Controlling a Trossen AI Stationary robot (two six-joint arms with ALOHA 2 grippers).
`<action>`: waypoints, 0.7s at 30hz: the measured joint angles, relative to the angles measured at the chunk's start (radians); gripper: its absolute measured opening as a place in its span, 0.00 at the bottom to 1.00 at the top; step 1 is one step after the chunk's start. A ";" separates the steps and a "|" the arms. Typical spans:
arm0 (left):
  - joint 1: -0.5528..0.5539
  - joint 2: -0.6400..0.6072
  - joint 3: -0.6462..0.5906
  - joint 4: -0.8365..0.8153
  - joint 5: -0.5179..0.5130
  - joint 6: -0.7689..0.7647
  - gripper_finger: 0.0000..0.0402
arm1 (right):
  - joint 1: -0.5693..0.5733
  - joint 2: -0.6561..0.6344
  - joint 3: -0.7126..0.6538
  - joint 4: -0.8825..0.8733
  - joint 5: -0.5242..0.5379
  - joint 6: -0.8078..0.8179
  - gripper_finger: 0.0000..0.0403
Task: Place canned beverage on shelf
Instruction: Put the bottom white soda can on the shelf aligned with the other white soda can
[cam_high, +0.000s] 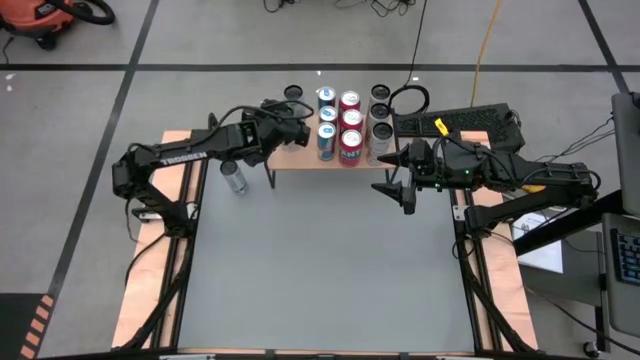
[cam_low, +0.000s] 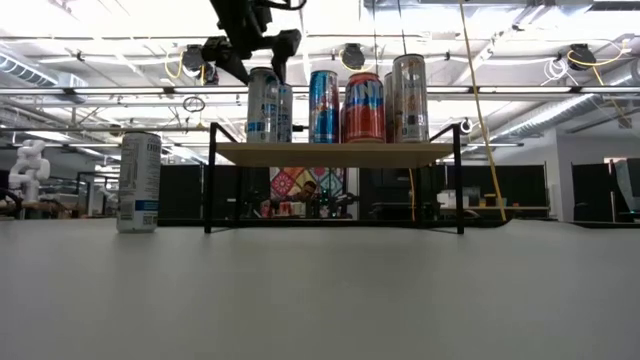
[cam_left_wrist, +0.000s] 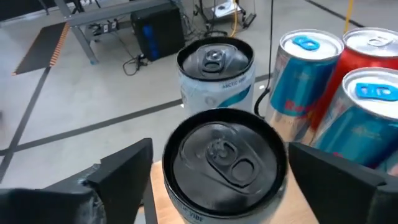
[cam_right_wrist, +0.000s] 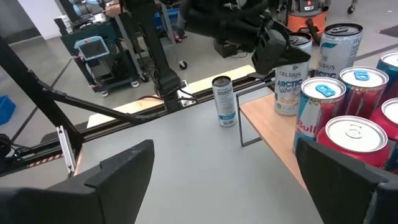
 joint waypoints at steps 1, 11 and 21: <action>0.003 0.000 0.000 0.000 0.005 0.000 0.91 | 0.000 0.000 0.000 0.000 0.000 -0.002 0.88; 0.005 0.009 0.000 0.001 0.025 0.001 0.60 | 0.000 0.000 0.000 0.000 0.001 -0.010 0.88; 0.004 0.005 0.000 0.004 0.045 0.022 0.60 | 0.000 0.000 0.000 0.000 0.002 -0.010 0.88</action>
